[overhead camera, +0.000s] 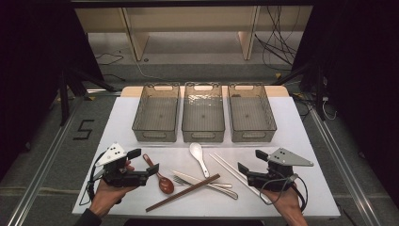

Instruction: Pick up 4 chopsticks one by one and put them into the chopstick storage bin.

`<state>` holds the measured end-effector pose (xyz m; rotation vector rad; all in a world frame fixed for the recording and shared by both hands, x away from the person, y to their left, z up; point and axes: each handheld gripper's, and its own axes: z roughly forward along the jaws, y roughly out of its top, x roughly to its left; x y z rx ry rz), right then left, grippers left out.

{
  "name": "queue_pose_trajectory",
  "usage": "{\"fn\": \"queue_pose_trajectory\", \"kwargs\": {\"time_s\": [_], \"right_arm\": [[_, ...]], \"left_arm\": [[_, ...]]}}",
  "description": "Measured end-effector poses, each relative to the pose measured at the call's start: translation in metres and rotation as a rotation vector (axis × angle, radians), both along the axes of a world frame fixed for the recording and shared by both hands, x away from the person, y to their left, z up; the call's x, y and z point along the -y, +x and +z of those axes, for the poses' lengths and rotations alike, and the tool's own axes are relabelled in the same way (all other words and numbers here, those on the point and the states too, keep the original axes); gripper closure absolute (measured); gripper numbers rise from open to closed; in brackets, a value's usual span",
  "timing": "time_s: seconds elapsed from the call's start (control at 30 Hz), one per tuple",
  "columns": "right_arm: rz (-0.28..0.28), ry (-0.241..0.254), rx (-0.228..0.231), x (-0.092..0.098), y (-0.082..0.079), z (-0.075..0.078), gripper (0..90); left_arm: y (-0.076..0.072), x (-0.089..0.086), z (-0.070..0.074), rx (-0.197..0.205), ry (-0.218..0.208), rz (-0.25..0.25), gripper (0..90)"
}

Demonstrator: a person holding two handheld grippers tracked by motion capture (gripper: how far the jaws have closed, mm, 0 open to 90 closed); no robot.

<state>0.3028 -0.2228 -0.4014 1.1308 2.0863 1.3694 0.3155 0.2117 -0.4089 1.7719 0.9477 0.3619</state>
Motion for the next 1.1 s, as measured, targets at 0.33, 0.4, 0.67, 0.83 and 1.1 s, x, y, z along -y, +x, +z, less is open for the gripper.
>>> {"fn": "queue_pose_trajectory", "kwargs": {"time_s": [0.33,0.4,0.67,0.83,1.1], "right_arm": [[0.009,-0.021,-0.005,-0.002,0.001,0.0,25.1],[0.011,-0.022,-0.01,-0.002,0.002,0.0,25.5],[0.014,-0.032,-0.018,-0.003,0.002,0.0,26.1],[0.019,-0.035,-0.028,-0.004,0.003,-0.001,26.2],[0.028,-0.046,-0.044,-0.005,0.004,-0.002,26.2]], "left_arm": [[0.0,0.001,0.0,-0.006,0.013,-0.005,8.1],[0.001,0.002,-0.001,-0.013,0.021,-0.003,8.3],[0.002,0.009,-0.001,-0.053,0.103,-0.017,8.6],[-0.003,0.024,0.001,-0.082,0.144,-0.092,14.3],[-0.013,0.058,-0.007,-0.157,0.254,-0.246,16.3]]}}
